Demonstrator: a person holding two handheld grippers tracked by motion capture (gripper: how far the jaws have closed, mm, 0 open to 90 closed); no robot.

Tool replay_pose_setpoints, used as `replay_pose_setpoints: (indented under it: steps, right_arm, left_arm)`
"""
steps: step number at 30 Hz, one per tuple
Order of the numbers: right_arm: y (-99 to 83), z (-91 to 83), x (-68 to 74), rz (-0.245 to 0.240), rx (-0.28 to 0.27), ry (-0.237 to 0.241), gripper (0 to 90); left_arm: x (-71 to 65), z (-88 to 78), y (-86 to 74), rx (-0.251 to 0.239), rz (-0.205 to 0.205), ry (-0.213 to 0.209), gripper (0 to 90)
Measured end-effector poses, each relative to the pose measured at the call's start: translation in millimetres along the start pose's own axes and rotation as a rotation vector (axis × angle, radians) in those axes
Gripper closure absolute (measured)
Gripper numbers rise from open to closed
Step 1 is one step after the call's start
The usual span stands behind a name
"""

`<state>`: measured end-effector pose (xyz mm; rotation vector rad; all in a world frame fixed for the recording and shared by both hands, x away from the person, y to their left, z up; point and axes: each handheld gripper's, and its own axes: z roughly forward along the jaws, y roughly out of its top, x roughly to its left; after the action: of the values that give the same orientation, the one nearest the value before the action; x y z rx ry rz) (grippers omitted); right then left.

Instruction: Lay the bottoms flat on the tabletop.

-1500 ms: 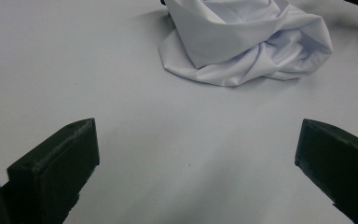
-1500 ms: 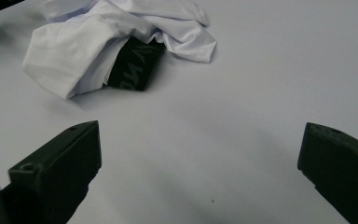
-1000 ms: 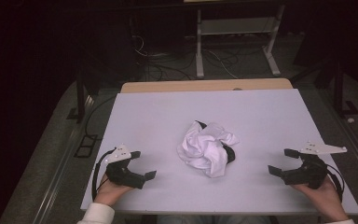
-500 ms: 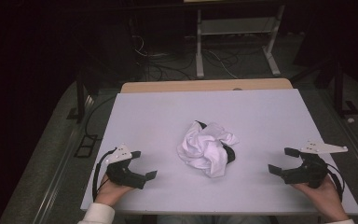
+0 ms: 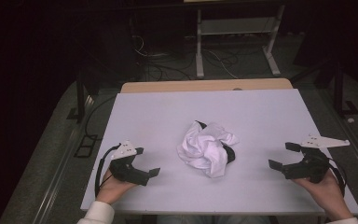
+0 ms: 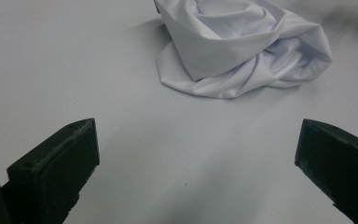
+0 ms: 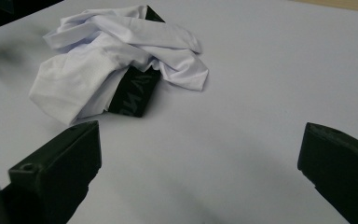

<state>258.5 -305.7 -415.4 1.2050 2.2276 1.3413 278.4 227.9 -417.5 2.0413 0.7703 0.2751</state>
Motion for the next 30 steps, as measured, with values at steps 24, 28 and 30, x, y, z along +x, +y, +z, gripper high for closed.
replay_pose_setpoints:
  steps: [24,28,30]
  right_arm:
    - [39.7,19.1,-4.9,-0.018,0.013,0.041,0.0]
    - [50.6,23.1,-1.5,-0.036,0.006,0.059,0.0]
    - [52.7,23.4,-1.4,-0.039,0.003,0.061,0.0]
  left_arm:
    - [7.9,15.3,30.5,0.013,0.016,-0.017,0.0]
    - [10.1,19.0,33.2,0.007,0.006,-0.022,0.0]
    - [10.3,19.8,33.6,0.006,0.007,-0.025,0.0]
